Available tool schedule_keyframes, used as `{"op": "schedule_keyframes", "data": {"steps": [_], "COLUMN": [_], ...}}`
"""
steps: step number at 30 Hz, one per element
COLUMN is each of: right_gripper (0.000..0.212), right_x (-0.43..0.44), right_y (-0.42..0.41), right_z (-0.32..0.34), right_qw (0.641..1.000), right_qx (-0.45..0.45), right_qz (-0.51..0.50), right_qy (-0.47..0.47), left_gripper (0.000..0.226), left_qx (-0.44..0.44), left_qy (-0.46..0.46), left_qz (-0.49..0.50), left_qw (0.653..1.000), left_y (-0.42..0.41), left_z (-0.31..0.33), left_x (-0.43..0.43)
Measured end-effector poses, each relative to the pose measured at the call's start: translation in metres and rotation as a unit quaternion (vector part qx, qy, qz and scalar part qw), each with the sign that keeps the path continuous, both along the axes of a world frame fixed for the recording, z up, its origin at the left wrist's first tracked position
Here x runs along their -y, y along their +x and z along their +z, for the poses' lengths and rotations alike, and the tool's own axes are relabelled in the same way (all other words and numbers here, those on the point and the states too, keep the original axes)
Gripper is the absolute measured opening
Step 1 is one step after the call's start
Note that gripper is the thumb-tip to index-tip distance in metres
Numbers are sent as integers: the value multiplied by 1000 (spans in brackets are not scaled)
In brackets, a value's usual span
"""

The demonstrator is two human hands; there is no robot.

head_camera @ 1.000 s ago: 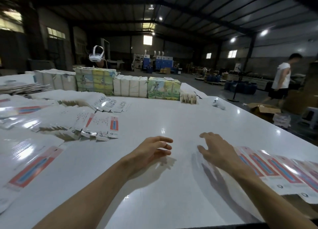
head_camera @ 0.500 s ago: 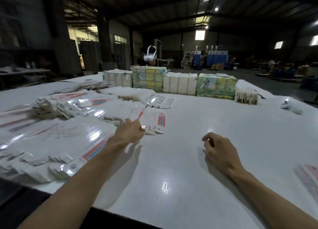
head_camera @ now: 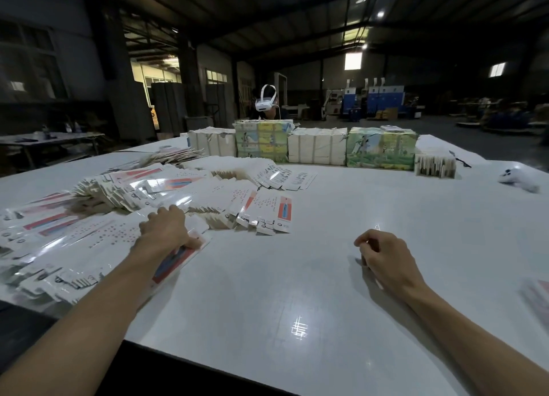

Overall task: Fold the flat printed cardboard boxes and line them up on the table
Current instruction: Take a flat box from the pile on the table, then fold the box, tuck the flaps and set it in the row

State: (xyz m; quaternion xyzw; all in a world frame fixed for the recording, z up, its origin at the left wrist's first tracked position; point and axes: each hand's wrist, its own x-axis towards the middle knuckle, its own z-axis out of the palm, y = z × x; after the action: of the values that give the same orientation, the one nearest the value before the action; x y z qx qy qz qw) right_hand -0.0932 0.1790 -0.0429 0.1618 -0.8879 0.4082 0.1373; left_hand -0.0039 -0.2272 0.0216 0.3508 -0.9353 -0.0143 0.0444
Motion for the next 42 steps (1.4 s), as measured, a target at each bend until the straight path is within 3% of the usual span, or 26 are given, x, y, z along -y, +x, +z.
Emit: {"op": "schedule_keyframes", "data": {"steps": [9,14,17,19,21,24,28,32,38,42], "right_gripper": [25,23,23,23,23,22,19,20,28,30], "right_x": [0,1,1,1,1,0,-3,-6,-9,-2], "right_y": [0,-3,-4,-6,-7,-9,-12,-15,-21,-19], "right_z": [0,0,-1,-2,-3,-2,0,5,1,3], "right_qw": [1000,999,999,999,999,998,992,980,993,987], "right_qx": [14,16,9,5,1,-19,-61,-99,-105,-136], "right_qz": [20,27,35,38,40,49,37,27,53,82], "right_qy": [5,16,8,-4,-23,-46,-106,-168,-15,10], "left_gripper": [69,49,48,43,43,38,27,35,74,78], "left_qx": [-71,-147,-224,-248,-210,-152,-116,-90,-115,-139], "left_qy": [-141,-37,53,176,306,400,550,622,705,763], "left_qz": [-50,-94,-139,-183,-232,-295,-306,-328,-296,-259], "left_qw": [986,984,963,935,899,854,768,705,634,575], "left_y": [1,-3,-10,-17,-30,-54,-82,-94,-87,-85], "left_z": [-4,5,26,40,45,31,-8,-39,-58,-56], "left_x": [-2,-2,-25,-49,-77,-125,-185,-234,-243,-237]}}
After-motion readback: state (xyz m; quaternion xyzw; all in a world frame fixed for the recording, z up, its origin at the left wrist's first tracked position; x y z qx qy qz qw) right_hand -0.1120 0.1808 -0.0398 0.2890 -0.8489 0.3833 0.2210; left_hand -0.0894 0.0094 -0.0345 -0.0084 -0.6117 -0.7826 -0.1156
